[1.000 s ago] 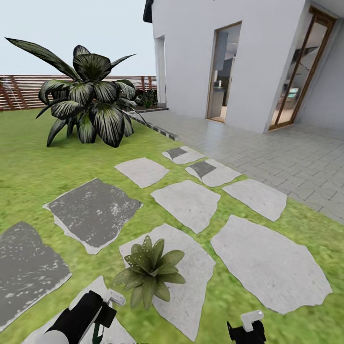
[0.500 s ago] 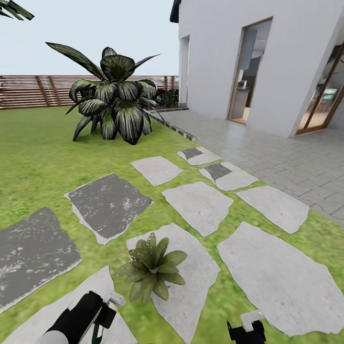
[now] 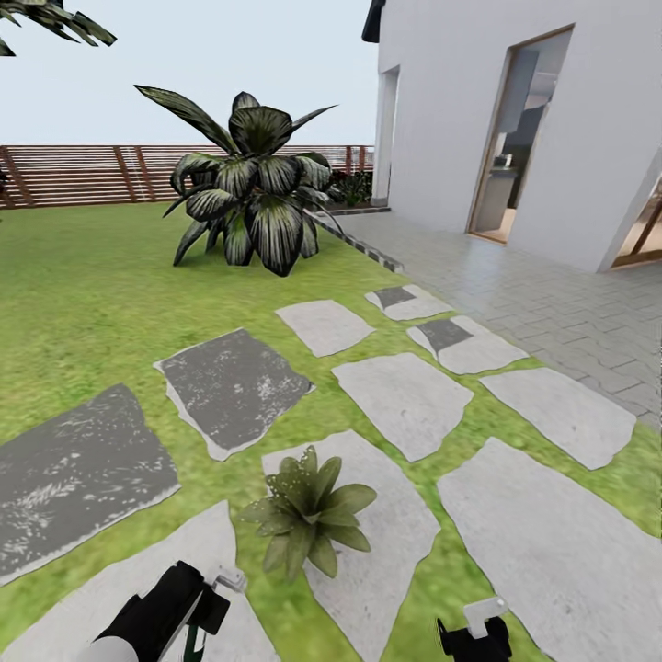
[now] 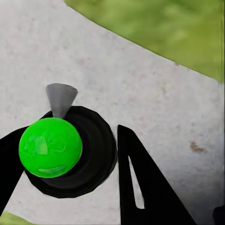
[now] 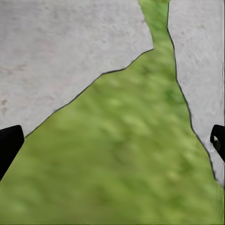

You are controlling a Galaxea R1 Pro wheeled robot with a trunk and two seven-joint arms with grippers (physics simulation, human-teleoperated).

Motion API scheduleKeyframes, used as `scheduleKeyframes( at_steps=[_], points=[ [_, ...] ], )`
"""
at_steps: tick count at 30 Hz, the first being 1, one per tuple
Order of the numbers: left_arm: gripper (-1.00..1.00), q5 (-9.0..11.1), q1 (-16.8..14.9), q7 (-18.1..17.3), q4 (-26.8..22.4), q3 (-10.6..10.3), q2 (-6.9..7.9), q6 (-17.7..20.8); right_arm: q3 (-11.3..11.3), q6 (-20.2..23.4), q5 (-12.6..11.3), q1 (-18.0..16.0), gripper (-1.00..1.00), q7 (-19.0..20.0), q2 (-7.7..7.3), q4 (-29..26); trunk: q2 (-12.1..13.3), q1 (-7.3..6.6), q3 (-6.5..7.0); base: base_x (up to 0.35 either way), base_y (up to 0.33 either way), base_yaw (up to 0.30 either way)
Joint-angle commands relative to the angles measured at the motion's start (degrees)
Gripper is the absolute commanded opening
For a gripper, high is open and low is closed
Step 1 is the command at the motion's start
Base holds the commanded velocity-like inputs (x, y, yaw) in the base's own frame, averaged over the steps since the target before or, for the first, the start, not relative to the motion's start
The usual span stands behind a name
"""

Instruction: Pick up the pesticide atomizer in the garden and spray insectifuge to fully cover both potted plants in the garden.

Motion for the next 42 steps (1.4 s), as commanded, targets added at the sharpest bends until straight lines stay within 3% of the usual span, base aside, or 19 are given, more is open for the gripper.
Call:
scheduleKeyframes(
  at_steps=[1,11,31,42],
  points=[
    [-1.0,-0.7,0.0,-0.4,-0.1,-0.2,0.02,0.2,0.5,-0.1,0.0,0.0,1.0,-0.4,-0.05,0.0,0.0,-0.01,-0.05,0.0,-0.255,0.004],
    [-1.0,-0.7,0.0,-0.4,-0.3,-0.2,0.02,0.2,0.5,-0.1,-0.1,0.0,1.0,-0.4,0.31,-0.1,0.0,-0.01,-0.05,0.0,-0.182,0.021],
    [-1.0,-0.7,0.0,-0.4,-0.6,-0.1,-0.07,0.2,0.5,-0.1,-0.1,0.0,1.0,-0.4,0.31,0.0,0.0,-0.01,-0.05,0.001,0.0,0.276],
    [-1.0,-0.7,0.0,-0.4,-0.5,-0.1,-0.07,0.2,0.5,-0.2,-0.1,0.0,1.0,-0.4,0.31,0.0,0.0,-0.01,-0.05,0.135,-0.189,0.021]
  ],
)
